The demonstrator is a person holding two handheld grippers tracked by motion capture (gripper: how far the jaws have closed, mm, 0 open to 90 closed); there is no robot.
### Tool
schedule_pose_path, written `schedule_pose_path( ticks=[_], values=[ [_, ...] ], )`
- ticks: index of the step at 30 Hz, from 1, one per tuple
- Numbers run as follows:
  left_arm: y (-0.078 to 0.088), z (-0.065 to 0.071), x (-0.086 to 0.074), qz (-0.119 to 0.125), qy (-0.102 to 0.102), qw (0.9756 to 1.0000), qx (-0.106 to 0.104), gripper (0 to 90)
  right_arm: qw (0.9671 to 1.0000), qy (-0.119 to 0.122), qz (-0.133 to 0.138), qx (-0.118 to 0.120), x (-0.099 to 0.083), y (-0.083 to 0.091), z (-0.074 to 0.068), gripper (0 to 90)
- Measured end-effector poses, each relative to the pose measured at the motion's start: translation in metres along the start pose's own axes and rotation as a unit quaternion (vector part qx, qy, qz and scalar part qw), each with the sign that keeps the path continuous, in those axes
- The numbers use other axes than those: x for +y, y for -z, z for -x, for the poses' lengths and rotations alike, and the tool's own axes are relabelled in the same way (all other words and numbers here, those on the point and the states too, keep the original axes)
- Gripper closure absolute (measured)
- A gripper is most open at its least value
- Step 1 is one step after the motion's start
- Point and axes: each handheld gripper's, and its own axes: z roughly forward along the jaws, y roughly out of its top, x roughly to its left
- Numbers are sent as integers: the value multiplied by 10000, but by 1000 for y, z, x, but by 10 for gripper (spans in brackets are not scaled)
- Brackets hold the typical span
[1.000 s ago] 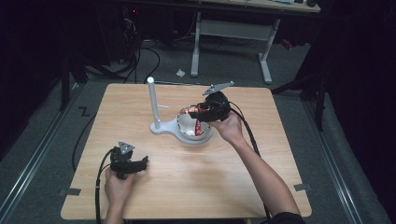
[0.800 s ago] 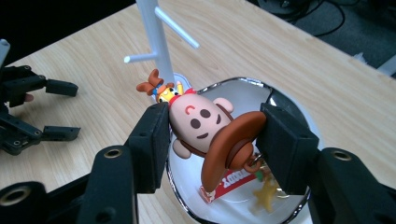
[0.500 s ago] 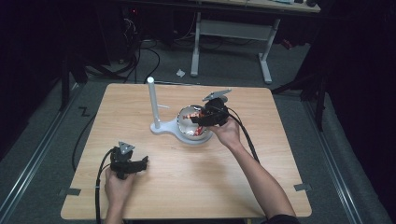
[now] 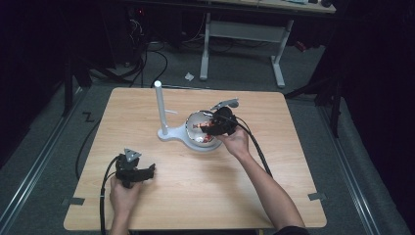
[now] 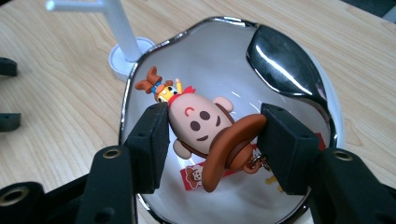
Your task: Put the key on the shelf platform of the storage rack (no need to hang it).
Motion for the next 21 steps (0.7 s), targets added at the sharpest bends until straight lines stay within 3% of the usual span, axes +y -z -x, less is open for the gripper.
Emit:
schedule_pose_path(
  ticks=[11, 21],
  values=[
    [0, 0, 0, -7, -1, 10000, -4, 151, 9999, -10, -69, -153, 0, -4, 0, 433],
    [0, 0, 0, -8, -1, 10000, 3, 150, 9997, -5, 180, -145, -1, 9, 5, 448]
  ],
)
